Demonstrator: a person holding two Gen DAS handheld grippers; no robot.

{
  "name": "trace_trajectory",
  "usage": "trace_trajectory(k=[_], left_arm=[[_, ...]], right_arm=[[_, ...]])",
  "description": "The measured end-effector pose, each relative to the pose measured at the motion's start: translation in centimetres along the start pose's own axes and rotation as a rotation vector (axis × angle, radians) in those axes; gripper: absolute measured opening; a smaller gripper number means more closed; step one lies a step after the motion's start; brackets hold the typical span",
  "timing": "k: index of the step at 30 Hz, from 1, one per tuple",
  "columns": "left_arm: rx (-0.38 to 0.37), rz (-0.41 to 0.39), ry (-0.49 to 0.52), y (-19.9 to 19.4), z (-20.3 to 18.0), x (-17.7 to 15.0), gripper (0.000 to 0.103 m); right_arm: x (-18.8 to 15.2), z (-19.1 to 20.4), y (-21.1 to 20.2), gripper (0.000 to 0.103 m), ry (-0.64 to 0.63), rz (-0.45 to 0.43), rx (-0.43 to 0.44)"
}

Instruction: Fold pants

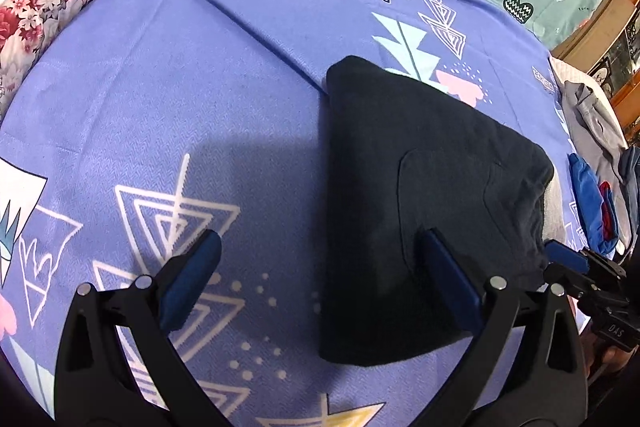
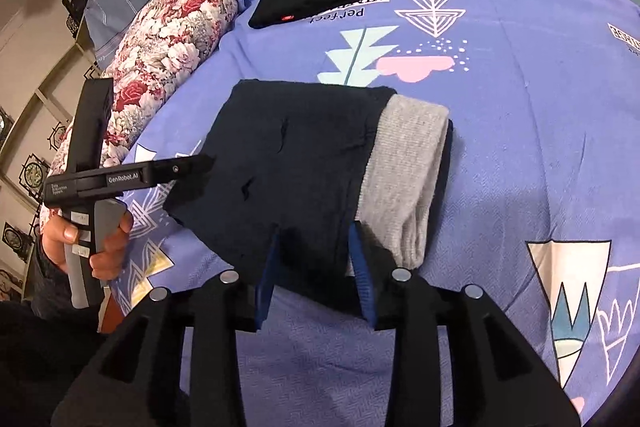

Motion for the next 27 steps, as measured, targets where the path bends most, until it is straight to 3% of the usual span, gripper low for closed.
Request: trace_trajectory(k=[6, 12, 14, 16, 19, 21, 27], left_arm=[[-0.006, -0.008, 0.014, -1.1, -0.2, -0.6, 0.101], [-0.002, -0.009, 0.029, -1.0, -0.2, -1.4, 0.101], [-0.004, 0.0, 0.018, -0.9, -0.1, -1.7, 0.101], [-0.015, 0.011, 0.023, -1.4, -0.1, -1.8, 0.101], [-0.047, 0.008, 0.031, -2.3, -0.4, -1.4, 0.101], [-0.071, 0.003, 0.028, -2.9, -0.6, -0.9, 0.101], [-0.13, 0.039, -0.005, -2.8, -1.2, 0.1, 0.101]], right_arm=[[0.2, 0.4, -1.6, 0.048, 0.026, -0.042, 0.029], [-1.7, 0.0, 0.0, 0.048, 0.045, 0.036, 0.016], [-1.7, 0.1, -0.3, 0.048, 0.054, 0.024, 0.024], [-1.1, 0.0, -1.4, 0.054, 0.071, -0.019, 0.048], [0.1, -0.7, -3.5, 0.069, 0.108, -0.096, 0.06], [0.8, -1.8, -4.8, 0.088, 0.133, -0.148, 0.035], [0.4, -4.7, -3.6, 0.09, 0.246, -0.123, 0.016]])
Point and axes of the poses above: each gripper's, at about its wrist camera, not at the fingertips, and y roughly the way its jaws point, z to its left, x to its top, the point moved 10 cm from there along y, roughly the way its jaws point, and after that the axes turned 11 degrees about -y, right-handed, at the moved point
